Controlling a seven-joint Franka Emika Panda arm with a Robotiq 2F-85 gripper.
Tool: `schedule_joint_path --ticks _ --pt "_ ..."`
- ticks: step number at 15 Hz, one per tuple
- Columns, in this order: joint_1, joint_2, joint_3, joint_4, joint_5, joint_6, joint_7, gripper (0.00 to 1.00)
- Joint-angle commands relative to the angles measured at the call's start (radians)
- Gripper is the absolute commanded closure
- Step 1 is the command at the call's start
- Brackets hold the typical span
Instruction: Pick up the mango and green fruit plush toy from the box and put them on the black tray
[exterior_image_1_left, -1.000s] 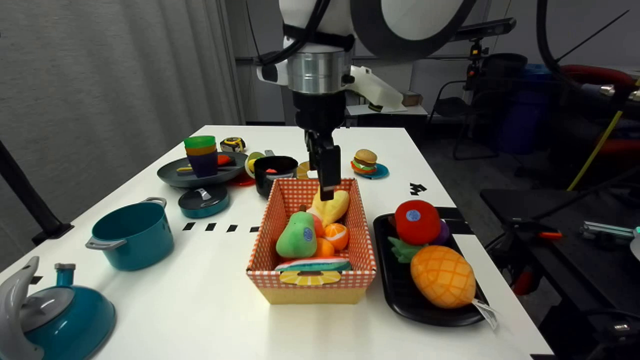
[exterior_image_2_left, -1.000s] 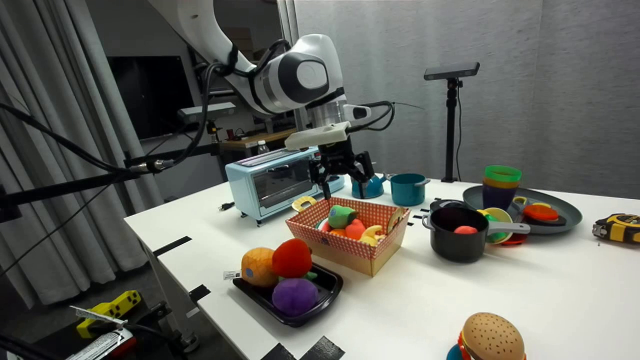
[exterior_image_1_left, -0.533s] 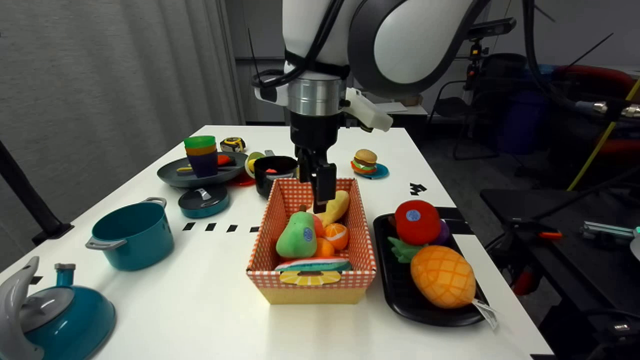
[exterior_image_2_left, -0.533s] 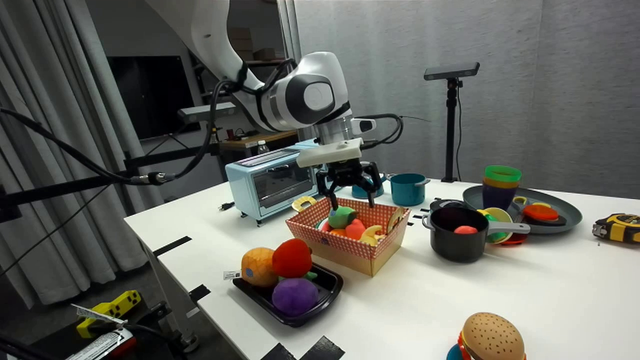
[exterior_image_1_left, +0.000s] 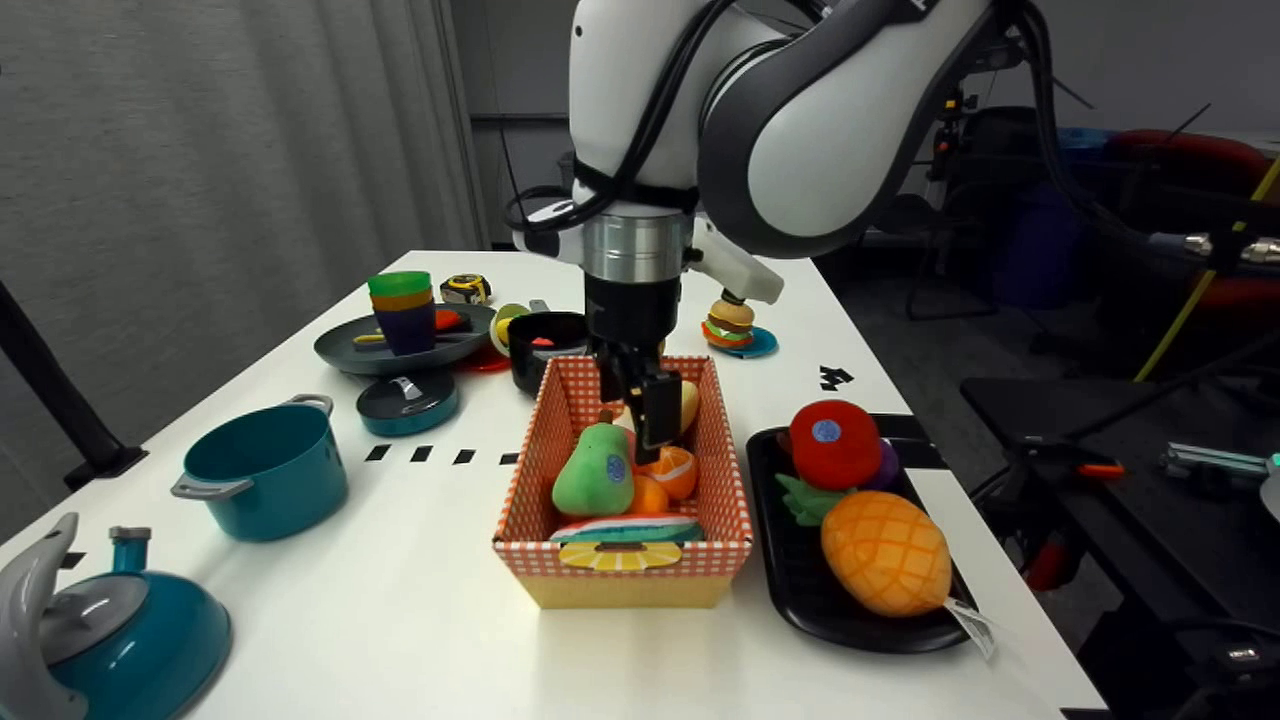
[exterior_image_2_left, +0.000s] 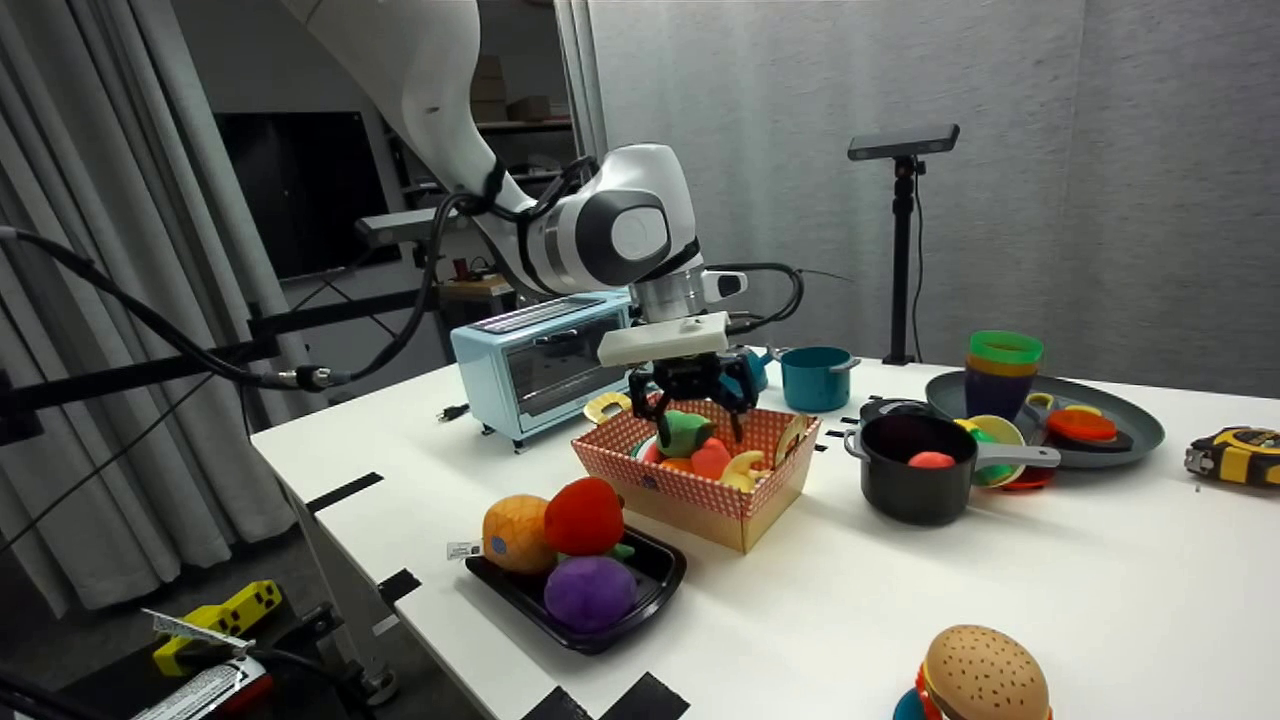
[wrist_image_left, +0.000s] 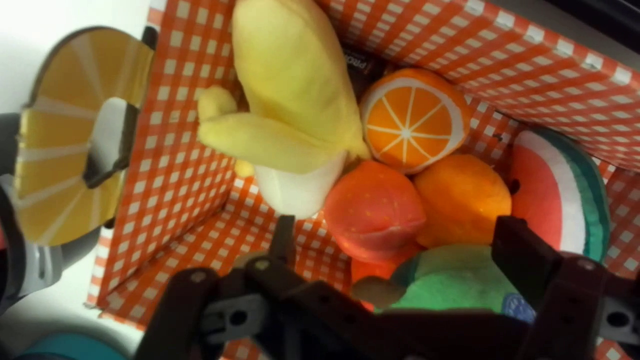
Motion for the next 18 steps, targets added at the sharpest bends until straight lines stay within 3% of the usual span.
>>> schedule_joint_path --ticks 1,7,8,9,18 --pt "-0.033 0.037 0.029 0.01 -0.01 0.032 -0.039 0.0" --pt "-0.042 0.095 0.035 0.052 -0.01 0.021 -0.052 0.0" --pt "-0.041 0.102 0.036 0.057 -0.012 0.024 -0.048 0.25" --pt "-0.035 0.106 0.032 0.061 -0.02 0.024 -0.042 0.26" --pt "-0.027 0.067 0.022 0.049 -0.047 0.01 -0.028 0.94"
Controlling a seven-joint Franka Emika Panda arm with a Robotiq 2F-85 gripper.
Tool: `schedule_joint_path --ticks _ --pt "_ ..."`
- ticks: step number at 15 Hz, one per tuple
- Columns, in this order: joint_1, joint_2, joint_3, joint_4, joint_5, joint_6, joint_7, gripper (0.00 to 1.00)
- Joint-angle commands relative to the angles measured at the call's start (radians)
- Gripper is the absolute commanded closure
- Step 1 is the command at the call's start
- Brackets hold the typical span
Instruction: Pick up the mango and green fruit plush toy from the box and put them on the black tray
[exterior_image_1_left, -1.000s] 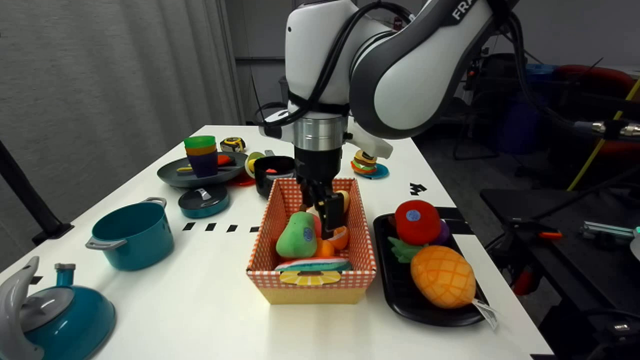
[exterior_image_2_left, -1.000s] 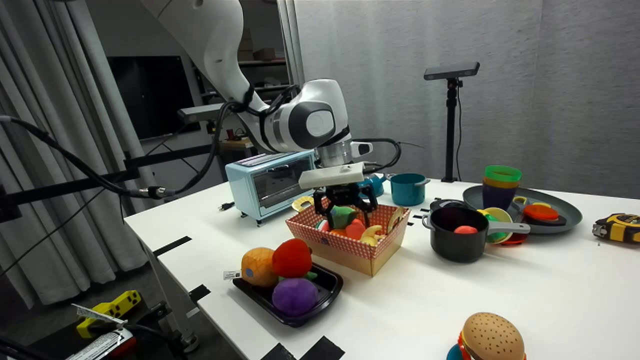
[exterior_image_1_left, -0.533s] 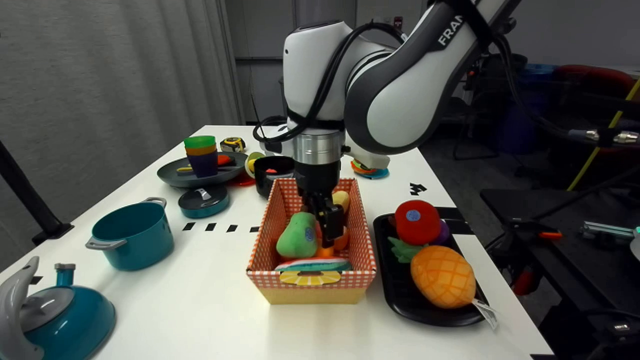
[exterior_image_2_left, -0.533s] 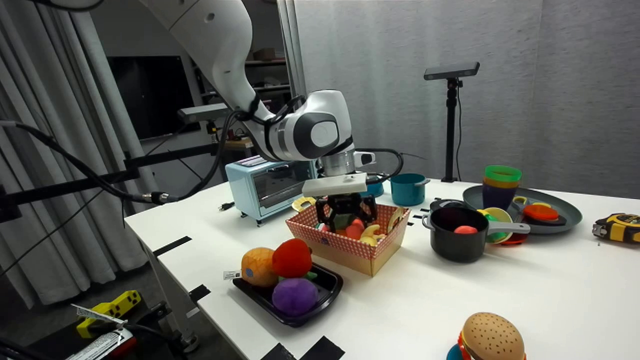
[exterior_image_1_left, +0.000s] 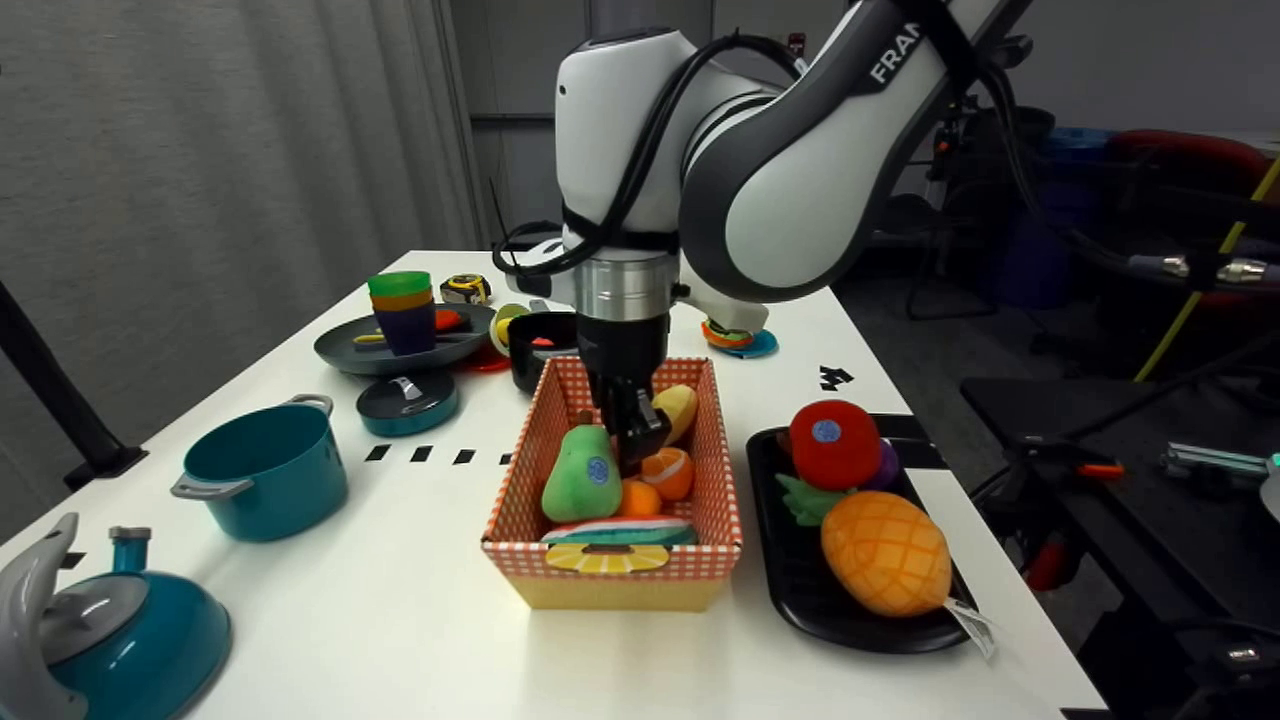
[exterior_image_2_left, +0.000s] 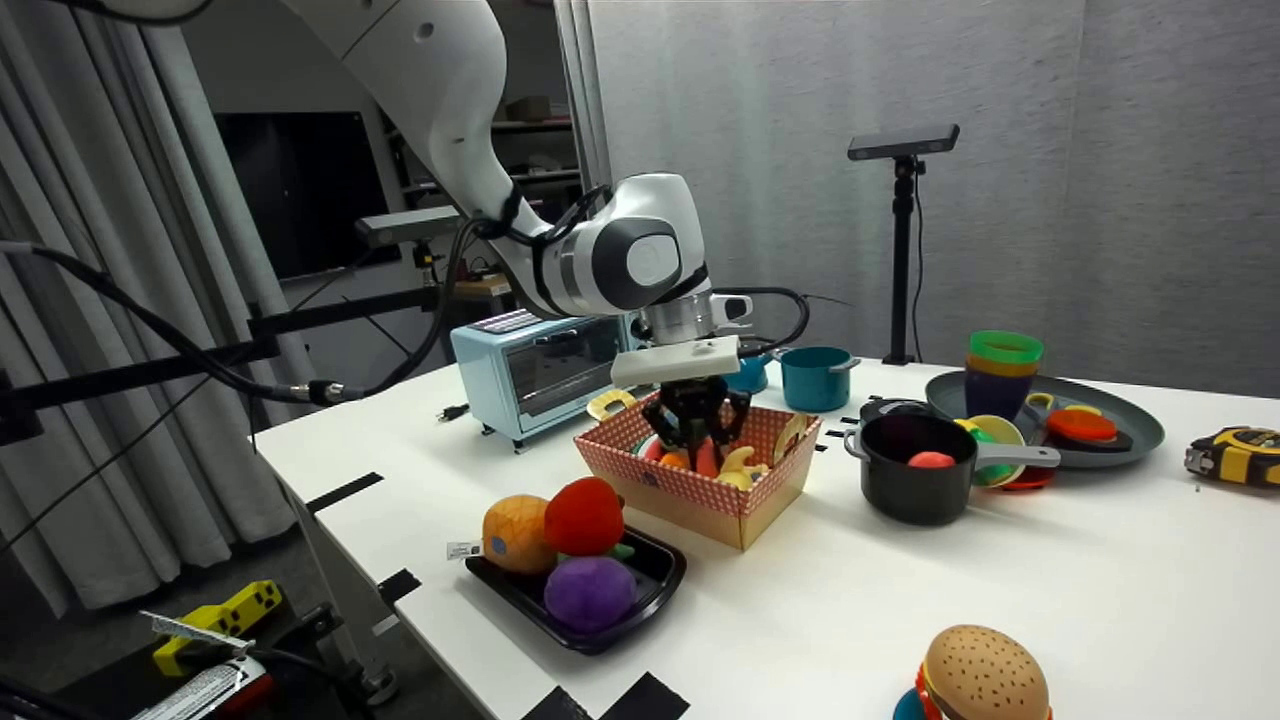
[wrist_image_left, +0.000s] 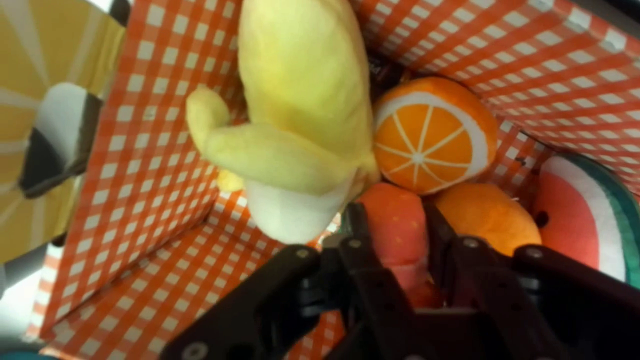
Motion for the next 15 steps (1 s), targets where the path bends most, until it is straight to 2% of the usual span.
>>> schedule_joint_path --ticks 1,6,15 --pt "-0.014 -0.025 0.006 -0.019 -0.024 0.008 -0.002 0.98" --pt "-0.03 -0.117 0.009 -0.105 -0.013 0.011 -0.008 0.96" --pt "-0.035 -0.424 -0.013 -0.383 -0.001 0.021 0.018 0.96"
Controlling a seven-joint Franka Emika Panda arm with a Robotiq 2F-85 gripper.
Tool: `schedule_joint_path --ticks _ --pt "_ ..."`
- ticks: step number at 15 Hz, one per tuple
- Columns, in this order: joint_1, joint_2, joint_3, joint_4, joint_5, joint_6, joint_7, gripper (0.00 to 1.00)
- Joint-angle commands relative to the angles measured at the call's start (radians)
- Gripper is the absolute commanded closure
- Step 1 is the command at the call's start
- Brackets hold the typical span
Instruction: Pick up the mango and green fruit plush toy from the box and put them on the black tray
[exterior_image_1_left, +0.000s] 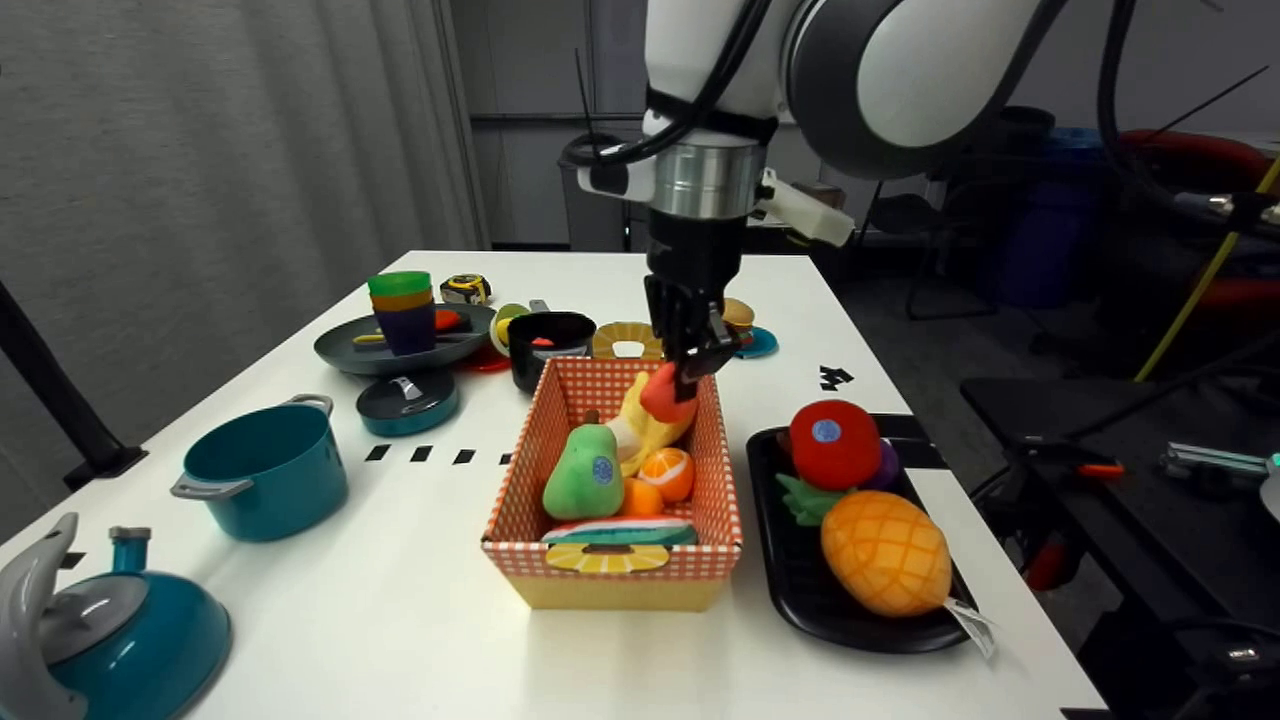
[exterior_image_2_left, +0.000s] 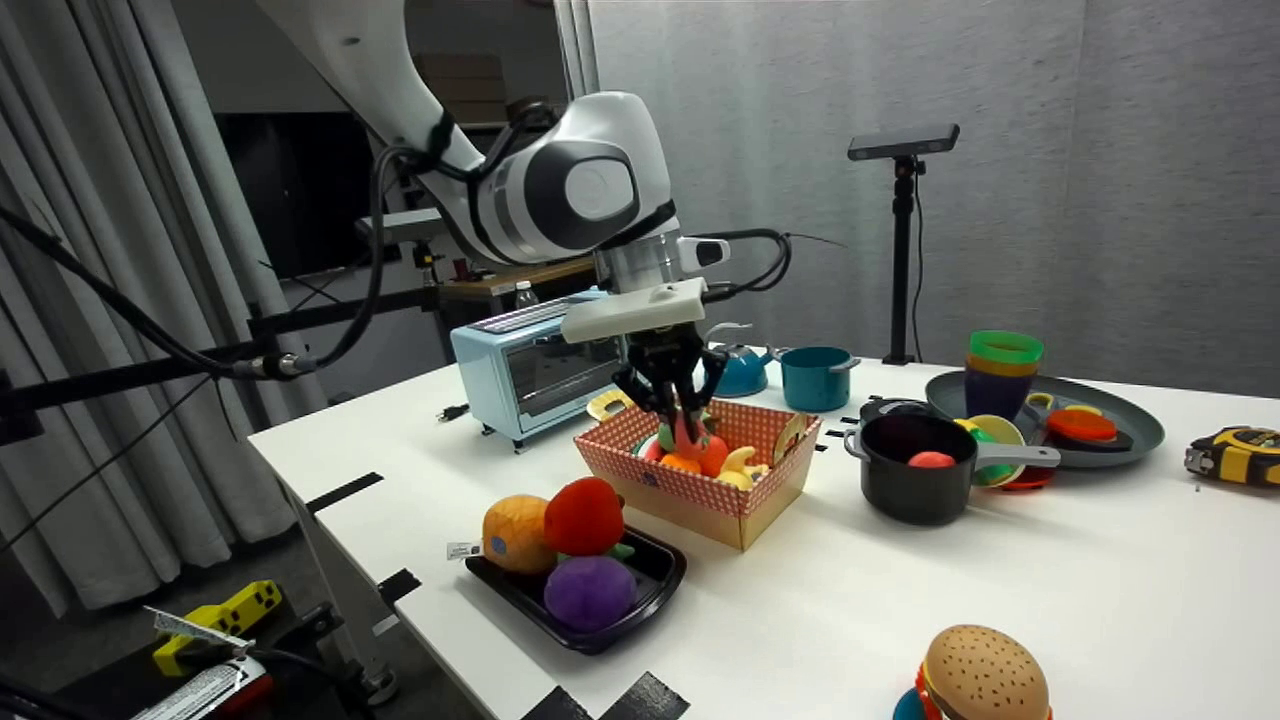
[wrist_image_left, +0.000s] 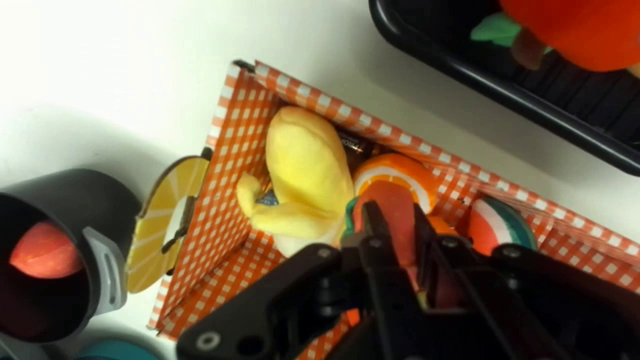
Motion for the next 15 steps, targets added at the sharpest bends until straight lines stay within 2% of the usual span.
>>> schedule_joint_path --ticks 1,7,15 --pt "0.002 -0.173 -0.008 -0.158 0.003 0.016 0.022 0.96" --pt "0.037 -0.326 -0.017 -0.291 -0.043 -0.004 0.1 0.96" --pt "0.077 -0.38 -0.001 -0.365 -0.026 -0.015 0.119 0.96"
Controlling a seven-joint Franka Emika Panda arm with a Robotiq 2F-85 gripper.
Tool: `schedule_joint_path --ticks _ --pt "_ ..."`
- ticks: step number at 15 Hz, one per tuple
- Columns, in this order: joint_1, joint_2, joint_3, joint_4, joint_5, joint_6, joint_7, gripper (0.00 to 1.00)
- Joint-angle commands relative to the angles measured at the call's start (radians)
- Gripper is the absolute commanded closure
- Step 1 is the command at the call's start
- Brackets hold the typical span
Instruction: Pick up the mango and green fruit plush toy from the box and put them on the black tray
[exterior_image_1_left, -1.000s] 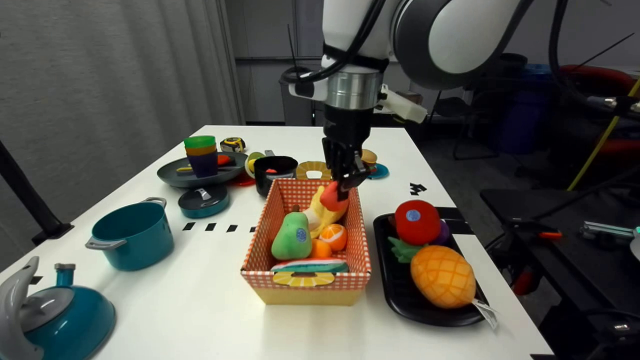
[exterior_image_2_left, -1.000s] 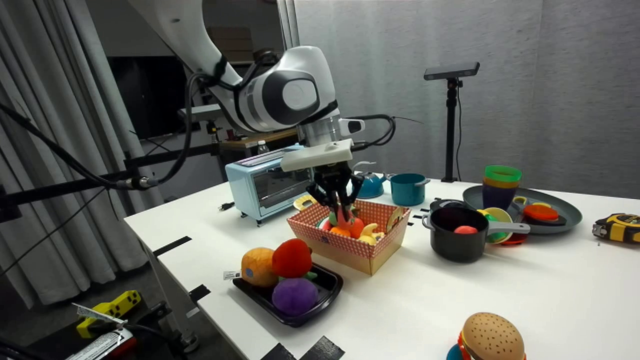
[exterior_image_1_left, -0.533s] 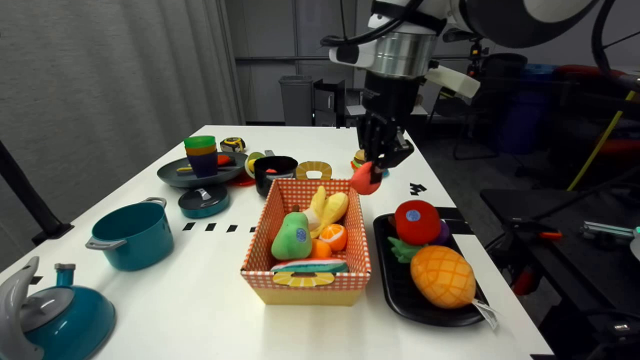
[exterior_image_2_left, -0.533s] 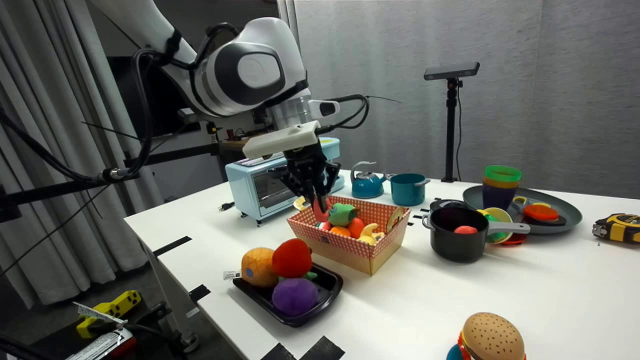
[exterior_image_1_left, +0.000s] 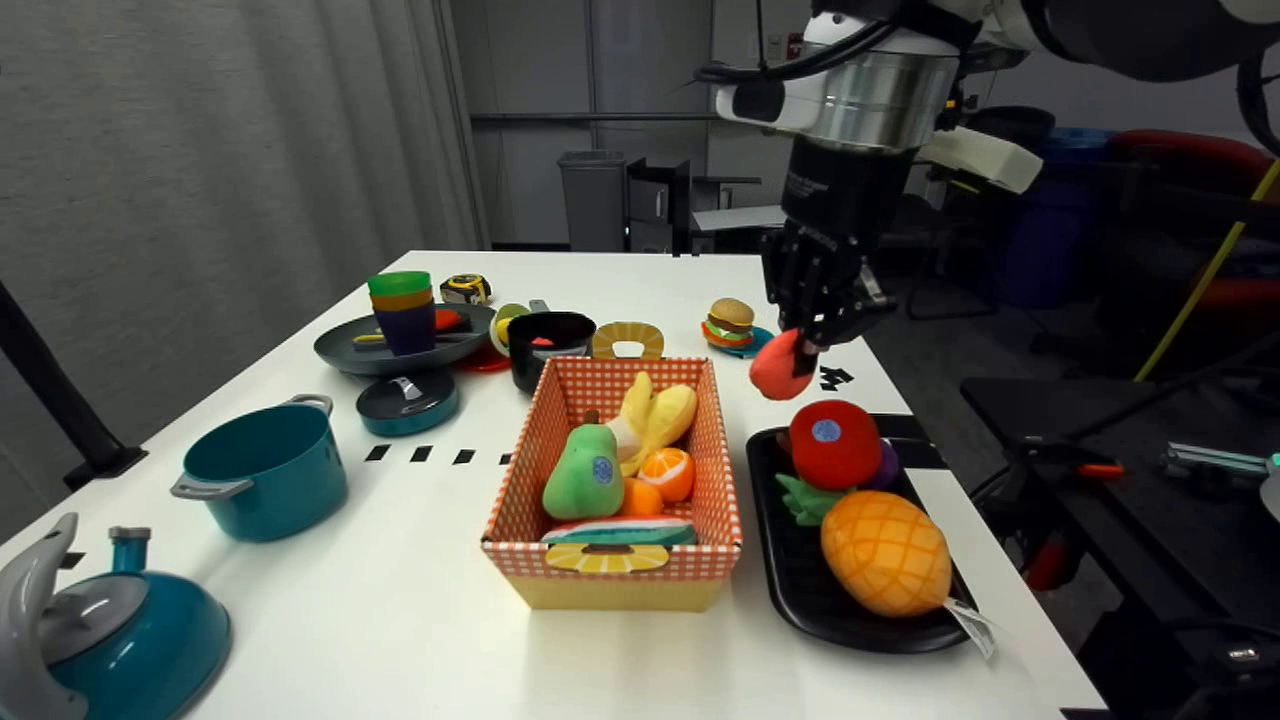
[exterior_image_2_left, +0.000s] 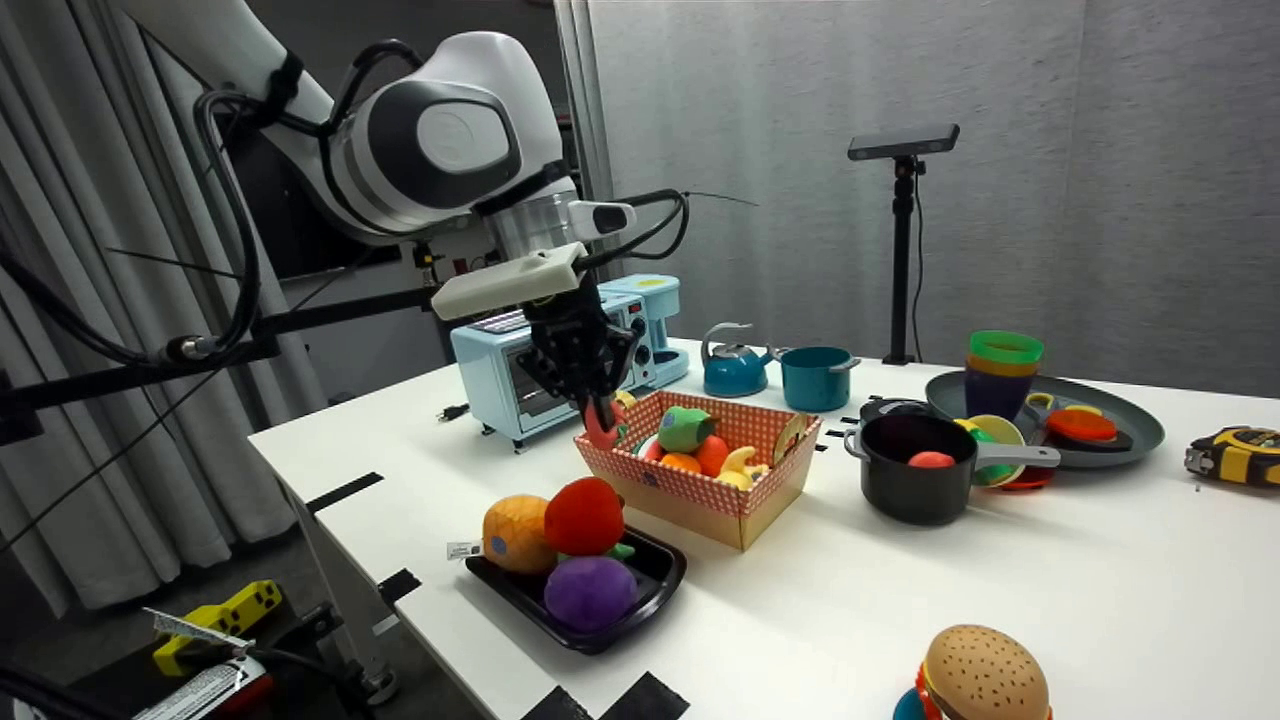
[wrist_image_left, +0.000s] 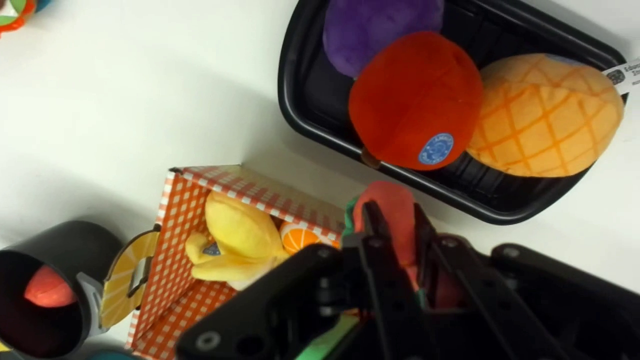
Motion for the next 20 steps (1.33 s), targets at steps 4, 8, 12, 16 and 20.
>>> schedule_joint_path --ticks 4,8,12,16,20 --pt "0.059 -0.045 0.016 -0.055 -0.004 -0.015 0.032 0.96" --pt "0.083 -0.04 0.025 -0.058 -0.003 -0.023 0.038 0.96" --pt "0.095 -0.035 0.03 -0.06 -0.008 -0.029 0.054 0.96" --pt "0.094 -0.034 0.029 -0.058 -0.002 -0.04 0.064 0.46" --pt "0.092 -0.035 0.026 -0.059 -0.003 -0.04 0.073 0.16"
